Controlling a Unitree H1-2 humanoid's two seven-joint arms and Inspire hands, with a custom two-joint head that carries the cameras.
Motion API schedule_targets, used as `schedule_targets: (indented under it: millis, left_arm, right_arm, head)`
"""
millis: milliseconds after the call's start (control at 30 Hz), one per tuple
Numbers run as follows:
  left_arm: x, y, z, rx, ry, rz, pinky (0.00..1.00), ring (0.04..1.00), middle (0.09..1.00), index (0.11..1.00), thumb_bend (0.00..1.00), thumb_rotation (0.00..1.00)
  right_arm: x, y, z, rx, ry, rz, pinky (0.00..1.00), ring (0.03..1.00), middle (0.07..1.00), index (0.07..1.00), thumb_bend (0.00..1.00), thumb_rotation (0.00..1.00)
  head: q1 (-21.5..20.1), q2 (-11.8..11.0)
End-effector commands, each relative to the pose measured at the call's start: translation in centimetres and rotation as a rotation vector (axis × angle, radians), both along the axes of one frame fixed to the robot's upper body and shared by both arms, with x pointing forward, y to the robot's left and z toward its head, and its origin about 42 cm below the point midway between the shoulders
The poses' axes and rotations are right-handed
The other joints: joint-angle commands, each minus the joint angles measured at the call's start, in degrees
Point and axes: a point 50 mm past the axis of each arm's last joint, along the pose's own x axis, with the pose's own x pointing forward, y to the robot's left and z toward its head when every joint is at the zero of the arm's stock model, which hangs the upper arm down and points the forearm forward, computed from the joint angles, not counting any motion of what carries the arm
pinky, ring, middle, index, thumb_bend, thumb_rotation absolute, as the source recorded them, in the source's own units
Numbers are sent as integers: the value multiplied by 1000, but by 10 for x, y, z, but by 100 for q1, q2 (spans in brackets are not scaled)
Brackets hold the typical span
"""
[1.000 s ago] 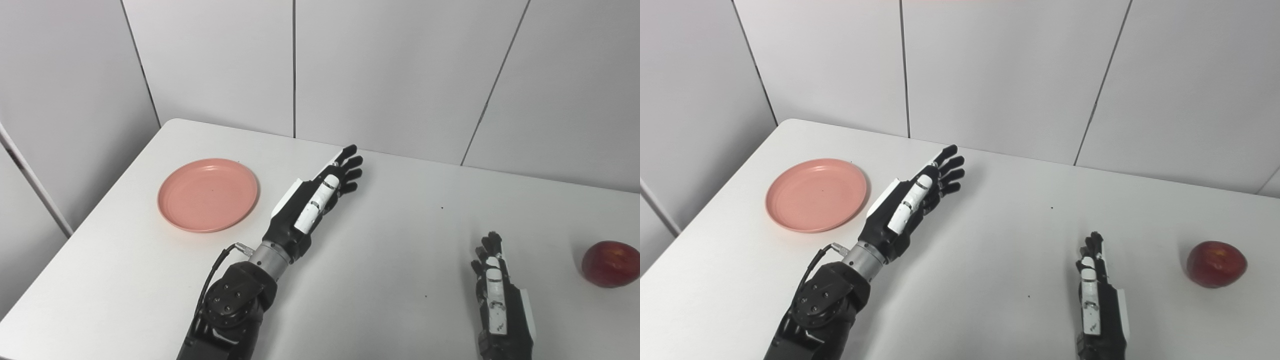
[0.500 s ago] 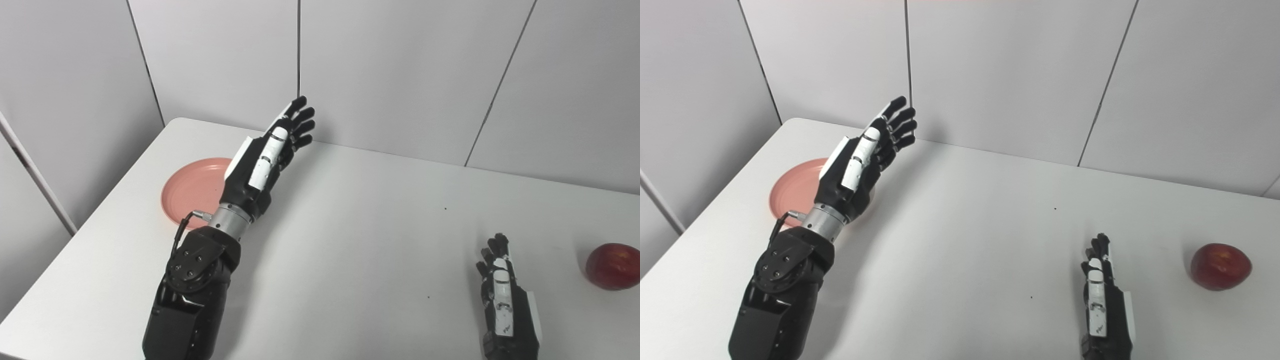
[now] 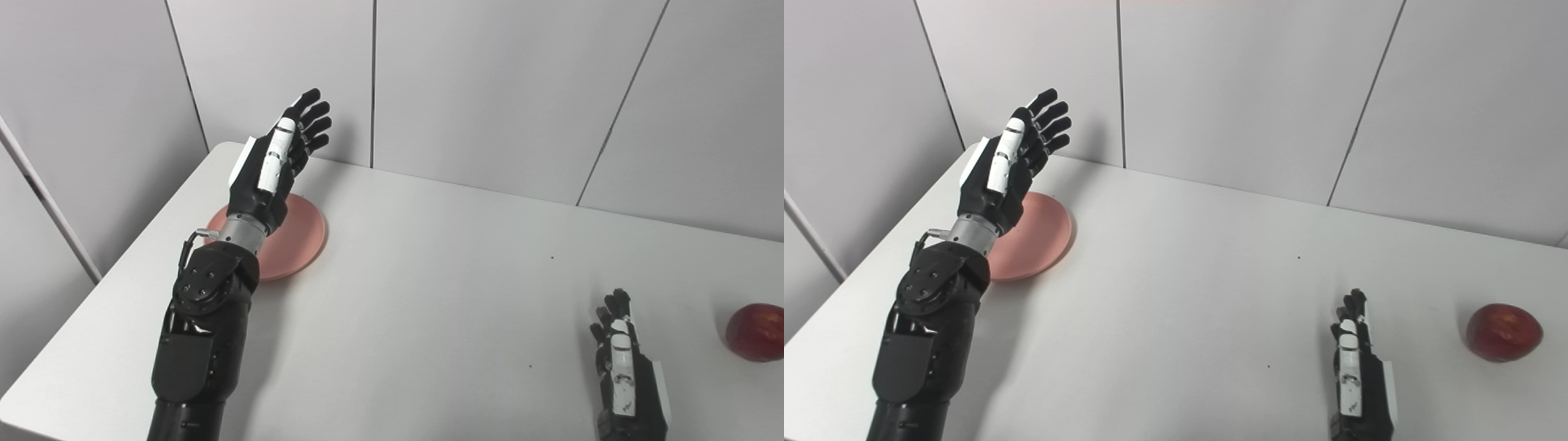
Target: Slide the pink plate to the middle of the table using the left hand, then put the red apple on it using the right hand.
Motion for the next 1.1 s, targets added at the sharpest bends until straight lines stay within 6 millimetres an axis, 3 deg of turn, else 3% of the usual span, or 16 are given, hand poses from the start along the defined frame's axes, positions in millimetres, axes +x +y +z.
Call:
schedule_targets:
  millis: [0, 567, 1067]
  left_arm:
    - [7, 6, 33, 23, -122, 17, 860, 882, 884, 861, 436, 1000]
    - [19, 80, 44, 12, -85, 148, 869, 885, 883, 856, 374, 1000]
    - [24, 122, 33, -54, -28, 201, 853, 866, 857, 831, 353, 1000]
  right_arm:
    - [2, -3, 5, 0, -55, 4, 1000, 1000, 1000, 1000, 150, 1000]
    - [3, -6, 4, -22, -41, 4, 1000, 1000, 1000, 1000, 167, 1000]
    - [4, -9, 5, -18, -37, 5, 1000, 1000, 1000, 1000, 179, 1000]
  head:
    - [13, -1]
    - [80, -28]
    - [148, -15]
